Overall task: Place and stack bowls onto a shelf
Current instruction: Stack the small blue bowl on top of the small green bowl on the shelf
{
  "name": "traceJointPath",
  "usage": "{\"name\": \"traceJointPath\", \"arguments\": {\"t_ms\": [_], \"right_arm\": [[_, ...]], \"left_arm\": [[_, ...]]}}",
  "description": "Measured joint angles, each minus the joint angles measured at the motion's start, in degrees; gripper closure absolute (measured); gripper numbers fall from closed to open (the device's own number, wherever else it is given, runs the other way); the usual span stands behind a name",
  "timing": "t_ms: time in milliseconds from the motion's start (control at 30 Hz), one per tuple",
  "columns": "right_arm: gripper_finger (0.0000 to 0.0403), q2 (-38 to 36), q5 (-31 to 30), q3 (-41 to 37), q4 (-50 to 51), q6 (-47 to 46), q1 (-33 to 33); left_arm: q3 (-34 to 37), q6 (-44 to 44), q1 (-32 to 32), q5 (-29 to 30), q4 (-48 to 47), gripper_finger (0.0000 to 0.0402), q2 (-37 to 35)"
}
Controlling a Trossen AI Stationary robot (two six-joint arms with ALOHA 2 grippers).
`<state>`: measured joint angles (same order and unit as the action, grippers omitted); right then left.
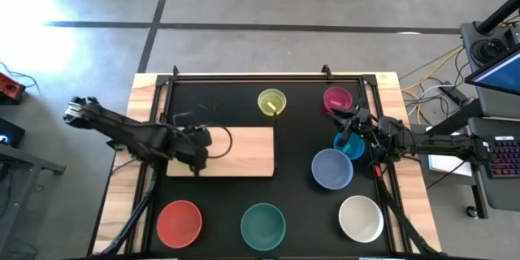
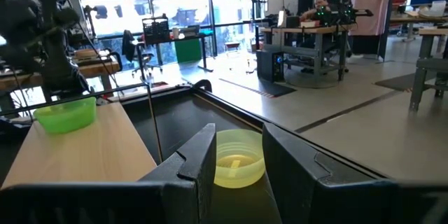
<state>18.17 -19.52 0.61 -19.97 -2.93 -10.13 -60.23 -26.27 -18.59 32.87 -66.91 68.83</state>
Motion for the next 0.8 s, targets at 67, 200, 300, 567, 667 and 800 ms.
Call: {"name": "traceJointPath", "arguments": {"t_ms": [67,200,300,567,667,800], "right_arm": [[0.0296,0.00,0.01,0.00,-0.01,0.02,0.00],[0.0296,0.00,-0.01,-0.01,-0.02,0.01,0.00],[0.0296,0.00,0.02,-0.01,-0.02,0.00,0.00],[0.0296,0.00,0.00,0.00,0.00,0.04,0.00],[0.0296,0.02,0.01,-0.01,-0.78,1.25,-0.02],[0.0296,-0.09,1.90,0.00,-3.54,1.09,-0.02]], "left_arm": [[0.00,0.47,0.84,1.40,0.64,0.0286,-2.14],[0.00,0.49,2.89,3.87,0.90,0.0288,-5.92],[0.00,0.49,3.81,5.17,1.10,0.0288,-8.10],[0.00,0.32,3.87,6.80,3.23,0.0288,-11.86],[0.02,0.22,3.87,6.64,3.98,0.0288,-12.47],[0.02,-0.28,3.87,5.39,3.95,0.0288,-12.73]]}}
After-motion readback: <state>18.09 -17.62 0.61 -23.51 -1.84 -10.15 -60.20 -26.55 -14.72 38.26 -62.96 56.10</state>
